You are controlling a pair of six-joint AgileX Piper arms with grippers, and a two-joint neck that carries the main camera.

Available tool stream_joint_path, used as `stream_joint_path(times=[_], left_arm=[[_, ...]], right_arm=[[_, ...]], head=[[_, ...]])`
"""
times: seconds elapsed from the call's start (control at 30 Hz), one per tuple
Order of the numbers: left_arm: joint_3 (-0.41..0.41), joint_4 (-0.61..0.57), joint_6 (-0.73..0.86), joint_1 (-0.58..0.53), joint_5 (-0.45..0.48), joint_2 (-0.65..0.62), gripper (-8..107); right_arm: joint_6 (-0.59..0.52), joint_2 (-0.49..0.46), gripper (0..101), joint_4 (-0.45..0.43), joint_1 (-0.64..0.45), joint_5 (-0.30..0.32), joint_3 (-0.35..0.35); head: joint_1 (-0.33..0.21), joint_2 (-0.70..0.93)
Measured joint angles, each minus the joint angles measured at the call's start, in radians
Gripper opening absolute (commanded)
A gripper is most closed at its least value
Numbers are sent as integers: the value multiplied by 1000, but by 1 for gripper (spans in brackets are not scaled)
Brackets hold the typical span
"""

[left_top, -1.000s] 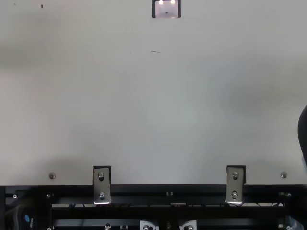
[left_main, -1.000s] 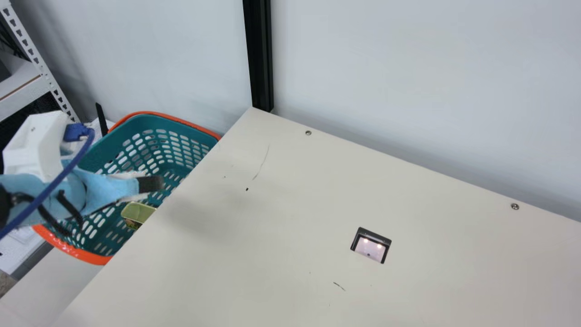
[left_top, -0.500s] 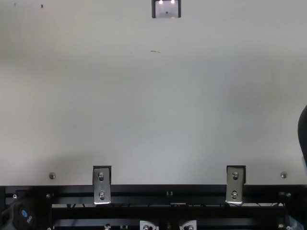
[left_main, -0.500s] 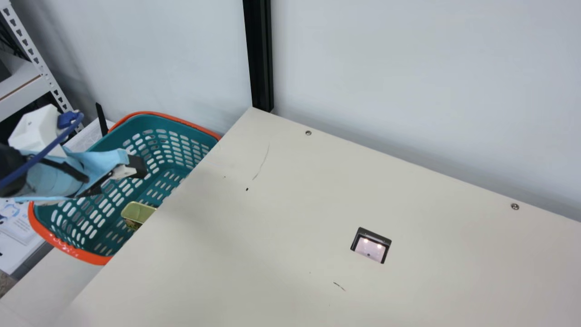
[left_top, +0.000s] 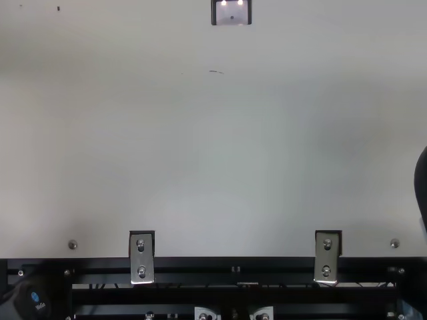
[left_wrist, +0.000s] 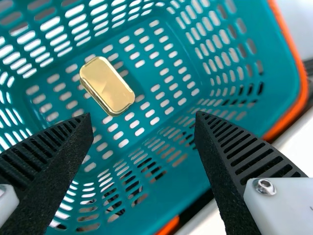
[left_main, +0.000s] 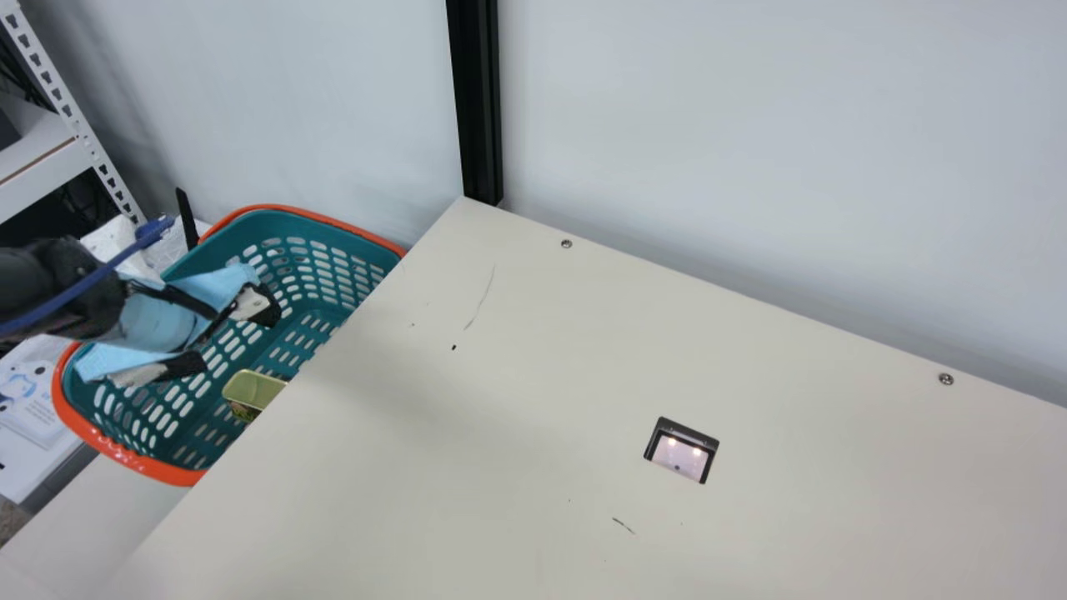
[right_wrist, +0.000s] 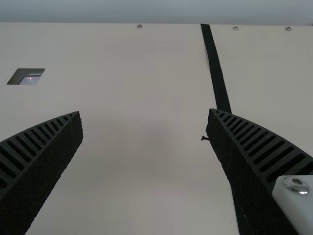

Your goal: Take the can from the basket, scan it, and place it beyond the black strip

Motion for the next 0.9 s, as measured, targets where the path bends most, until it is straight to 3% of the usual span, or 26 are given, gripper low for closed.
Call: stream_joint_path(times=[0.43, 0.9], left_arm=[[-108, 109, -312, -5, -27, 240, 90], [-276, 292, -605, 4, 36, 448, 90]], right_arm=[[0, 0, 101, 0, 0, 0, 0], [0, 0, 101, 0, 0, 0, 0]], head=[[0, 0], [0, 0]])
